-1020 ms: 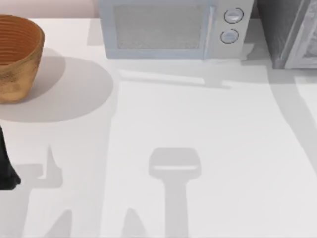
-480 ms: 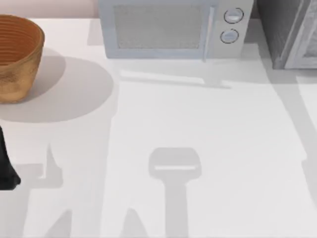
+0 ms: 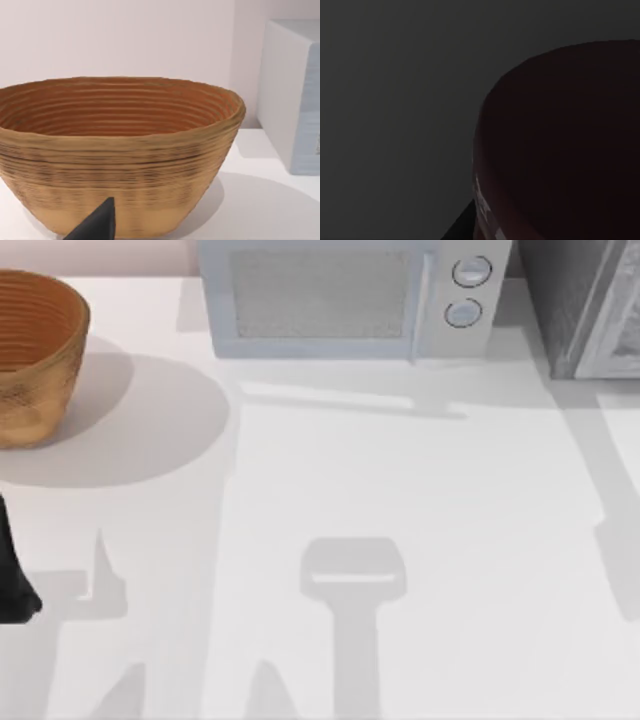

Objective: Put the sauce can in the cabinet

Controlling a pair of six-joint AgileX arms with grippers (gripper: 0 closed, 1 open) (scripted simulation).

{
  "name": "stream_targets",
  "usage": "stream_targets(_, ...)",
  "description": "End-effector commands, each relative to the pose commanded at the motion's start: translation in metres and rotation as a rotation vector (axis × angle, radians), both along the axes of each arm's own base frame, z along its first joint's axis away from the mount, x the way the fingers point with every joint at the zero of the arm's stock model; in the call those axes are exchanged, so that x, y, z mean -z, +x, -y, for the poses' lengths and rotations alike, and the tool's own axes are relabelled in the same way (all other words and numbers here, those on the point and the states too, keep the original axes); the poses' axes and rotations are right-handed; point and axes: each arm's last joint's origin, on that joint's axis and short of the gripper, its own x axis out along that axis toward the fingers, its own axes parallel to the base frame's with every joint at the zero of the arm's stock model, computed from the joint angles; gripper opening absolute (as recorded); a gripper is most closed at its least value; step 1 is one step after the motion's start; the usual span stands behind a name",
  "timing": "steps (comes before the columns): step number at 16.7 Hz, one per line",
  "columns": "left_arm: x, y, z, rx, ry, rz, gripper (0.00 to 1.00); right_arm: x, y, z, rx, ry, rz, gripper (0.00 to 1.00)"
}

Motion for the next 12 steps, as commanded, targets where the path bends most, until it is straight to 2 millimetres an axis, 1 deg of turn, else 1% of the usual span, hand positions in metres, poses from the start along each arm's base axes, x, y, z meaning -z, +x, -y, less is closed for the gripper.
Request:
stream_targets(1, 0.0000, 0.0000, 0.0000, 0.000, 0.000, 0.000, 1.00, 0.0000, 0.0000, 0.0000, 0.000, 0.000, 0.000, 0.00)
stream_targets(12, 0.0000, 0.0000, 0.0000, 0.000, 0.000, 0.000, 1.00, 0.0000, 0.0000, 0.0000, 0.000, 0.000, 0.000, 0.83)
